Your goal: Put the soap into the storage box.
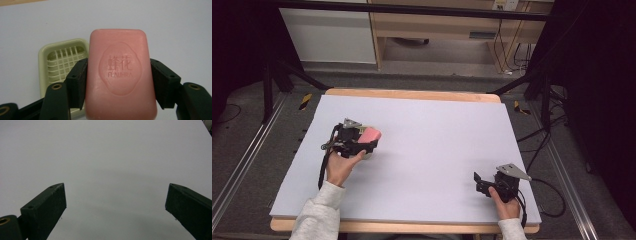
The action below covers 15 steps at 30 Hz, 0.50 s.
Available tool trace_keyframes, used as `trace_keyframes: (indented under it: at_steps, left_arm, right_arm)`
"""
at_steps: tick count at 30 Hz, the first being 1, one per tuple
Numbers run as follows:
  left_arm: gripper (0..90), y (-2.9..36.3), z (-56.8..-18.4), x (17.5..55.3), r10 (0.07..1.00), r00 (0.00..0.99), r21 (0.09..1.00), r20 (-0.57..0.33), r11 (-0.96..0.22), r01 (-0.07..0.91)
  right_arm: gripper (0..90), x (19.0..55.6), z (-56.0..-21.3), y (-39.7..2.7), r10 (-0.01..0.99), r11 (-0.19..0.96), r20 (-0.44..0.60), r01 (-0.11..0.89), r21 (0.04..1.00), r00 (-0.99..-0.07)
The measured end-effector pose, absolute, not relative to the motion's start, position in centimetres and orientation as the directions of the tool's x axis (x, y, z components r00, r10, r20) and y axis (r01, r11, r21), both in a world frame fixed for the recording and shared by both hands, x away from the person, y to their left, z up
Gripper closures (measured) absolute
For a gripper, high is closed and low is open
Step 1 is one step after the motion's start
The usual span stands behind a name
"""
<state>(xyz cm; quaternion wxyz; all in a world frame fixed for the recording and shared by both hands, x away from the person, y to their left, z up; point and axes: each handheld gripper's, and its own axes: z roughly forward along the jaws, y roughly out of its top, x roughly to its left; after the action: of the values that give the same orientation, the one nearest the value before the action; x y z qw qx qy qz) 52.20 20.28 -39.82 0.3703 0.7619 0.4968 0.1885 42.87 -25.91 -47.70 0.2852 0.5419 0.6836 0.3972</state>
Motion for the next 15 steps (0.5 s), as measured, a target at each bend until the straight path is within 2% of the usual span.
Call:
trace_keyframes:
  at_steps: [15]
  left_arm:
    - [37.5, 22.3, -39.7, 54.7, 0.92, 0.38, 0.755, -0.093, -0.183, 0.629]
  right_arm:
    - [3.6, 43.0, -47.7, -25.9, 0.968, 0.097, 0.042, 0.518, 0.85, -0.249]
